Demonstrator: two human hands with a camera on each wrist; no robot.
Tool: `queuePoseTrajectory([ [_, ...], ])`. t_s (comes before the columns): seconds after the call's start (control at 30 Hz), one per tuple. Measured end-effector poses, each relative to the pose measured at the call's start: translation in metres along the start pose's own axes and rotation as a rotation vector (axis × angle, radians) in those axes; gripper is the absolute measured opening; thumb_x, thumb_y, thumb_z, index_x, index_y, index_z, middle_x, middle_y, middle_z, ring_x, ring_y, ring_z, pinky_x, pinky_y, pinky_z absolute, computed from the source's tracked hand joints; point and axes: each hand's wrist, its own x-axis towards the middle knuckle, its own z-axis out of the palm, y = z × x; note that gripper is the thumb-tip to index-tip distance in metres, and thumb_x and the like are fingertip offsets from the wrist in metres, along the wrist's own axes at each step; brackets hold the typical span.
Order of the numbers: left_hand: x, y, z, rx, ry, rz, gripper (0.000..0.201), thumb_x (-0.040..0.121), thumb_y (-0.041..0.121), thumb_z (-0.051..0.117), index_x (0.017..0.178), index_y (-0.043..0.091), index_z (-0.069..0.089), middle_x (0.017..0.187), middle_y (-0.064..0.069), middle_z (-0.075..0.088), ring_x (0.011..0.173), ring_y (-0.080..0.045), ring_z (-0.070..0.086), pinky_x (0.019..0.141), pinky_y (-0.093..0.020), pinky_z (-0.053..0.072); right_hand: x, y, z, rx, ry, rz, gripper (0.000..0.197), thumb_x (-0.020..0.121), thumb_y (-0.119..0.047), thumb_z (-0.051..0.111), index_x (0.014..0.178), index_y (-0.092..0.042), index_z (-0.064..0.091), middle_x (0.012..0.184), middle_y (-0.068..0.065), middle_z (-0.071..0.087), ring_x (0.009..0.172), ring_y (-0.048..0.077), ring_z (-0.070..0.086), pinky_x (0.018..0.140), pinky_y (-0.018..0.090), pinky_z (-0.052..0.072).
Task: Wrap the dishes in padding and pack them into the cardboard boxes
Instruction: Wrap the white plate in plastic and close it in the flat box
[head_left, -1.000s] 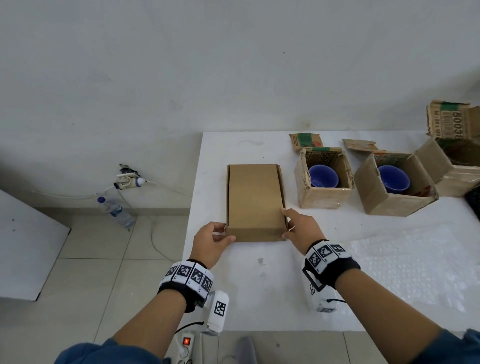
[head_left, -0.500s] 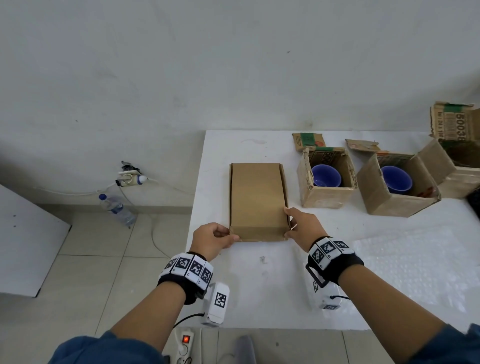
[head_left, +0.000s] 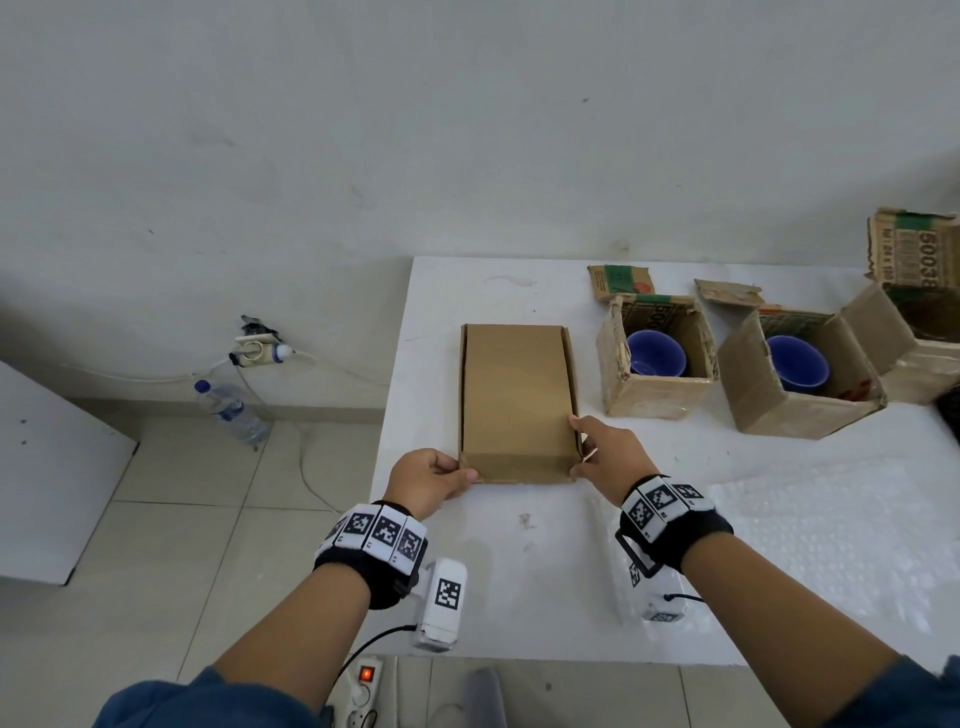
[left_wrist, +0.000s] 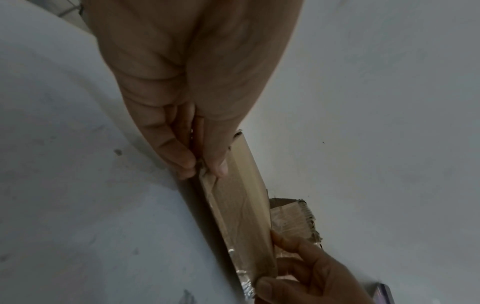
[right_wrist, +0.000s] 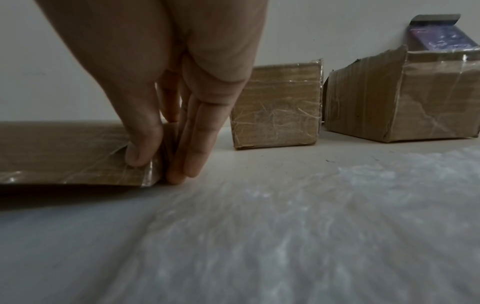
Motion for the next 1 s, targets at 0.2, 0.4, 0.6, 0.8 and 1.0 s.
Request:
queuePoseTrajectory([
  [0.2, 0.000, -0.005, 0.002, -0.111, 0.006, -0.026, 0.015, 0.073, 0.007, 0.079, 0.076, 0.006, 0.064, 0.073, -0.010, 0.067, 0.065, -0.014, 0.063, 0.072, -0.023, 0.055, 0.001, 0.000, -0.001, -0.003, -0.007, 0.001, 0.067, 0.081, -0.009, 0.070, 0.140, -0.017, 0.040, 0.111, 0.010, 0.060, 0.093, 0.024, 0.062, 0.089, 0.029, 0.048],
  [0.4, 0.000, -0.012, 0.003, -0.113, 0.034, 0.003, 0.016, 0.071, 0.010, 0.081, 0.080, 0.004, 0.070, 0.077, -0.009, 0.070, 0.069, -0.015, 0.063, 0.069, -0.020, 0.052, 0.002, 0.002, -0.001, -0.015, -0.005, -0.011, 0.066, 0.080, -0.009, 0.070, 0.139, -0.017, 0.041, 0.112, 0.011, 0.060, 0.095, 0.025, 0.062, 0.090, 0.029, 0.046],
  [0.6, -0.004, -0.016, 0.008, -0.074, 0.107, 0.061, 0.018, 0.070, 0.011, 0.082, 0.081, 0.008, 0.068, 0.085, -0.007, 0.070, 0.078, -0.014, 0.063, 0.076, -0.023, 0.049, 0.002, 0.001, -0.001, -0.016, -0.009, -0.015, 0.066, 0.080, -0.008, 0.070, 0.139, -0.016, 0.041, 0.111, 0.012, 0.060, 0.093, 0.026, 0.062, 0.089, 0.030, 0.047],
  [0.8, -0.003, -0.016, 0.008, -0.038, 0.129, 0.060, 0.019, 0.070, 0.015, 0.082, 0.075, 0.015, 0.064, 0.085, -0.002, 0.068, 0.081, -0.015, 0.062, 0.078, -0.024, 0.048, 0.000, 0.001, -0.002, -0.018, -0.008, -0.024, 0.066, 0.080, -0.008, 0.070, 0.139, -0.015, 0.041, 0.112, 0.012, 0.059, 0.093, 0.026, 0.063, 0.089, 0.031, 0.047],
  [1.0, -0.006, -0.010, 0.010, 0.021, 0.216, 0.087, 0.031, 0.069, 0.018, 0.083, 0.091, 0.010, 0.064, 0.083, 0.005, 0.064, 0.078, -0.009, 0.060, 0.065, -0.014, 0.045, 0.001, 0.001, -0.002, -0.018, -0.009, -0.023, 0.067, 0.081, -0.008, 0.070, 0.140, -0.016, 0.040, 0.112, 0.011, 0.059, 0.094, 0.025, 0.062, 0.090, 0.031, 0.048],
])
